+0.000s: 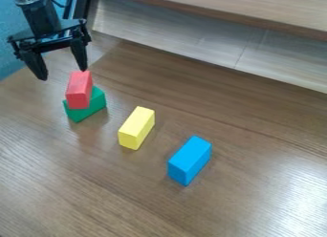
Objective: Move the red block from the green block
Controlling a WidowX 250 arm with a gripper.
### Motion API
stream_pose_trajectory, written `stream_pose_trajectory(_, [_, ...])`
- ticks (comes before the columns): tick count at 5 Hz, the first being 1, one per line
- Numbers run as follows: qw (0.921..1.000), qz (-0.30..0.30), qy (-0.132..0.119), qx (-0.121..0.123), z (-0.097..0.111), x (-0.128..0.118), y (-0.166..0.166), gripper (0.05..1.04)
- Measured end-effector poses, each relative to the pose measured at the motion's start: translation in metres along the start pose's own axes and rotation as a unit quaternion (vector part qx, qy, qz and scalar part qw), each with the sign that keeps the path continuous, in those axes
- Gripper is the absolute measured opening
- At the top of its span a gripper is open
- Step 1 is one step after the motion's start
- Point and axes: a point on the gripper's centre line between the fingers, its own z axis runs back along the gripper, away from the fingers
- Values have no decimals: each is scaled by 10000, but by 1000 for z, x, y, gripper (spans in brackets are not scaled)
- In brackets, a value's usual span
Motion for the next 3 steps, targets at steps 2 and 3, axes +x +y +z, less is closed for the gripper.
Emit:
stream_pose_trajectory(2, [9999, 83, 105, 36, -18, -4, -11, 1001])
stream_pose_trajectory(3, [9997, 66, 177, 140, -29, -3, -9, 1001])
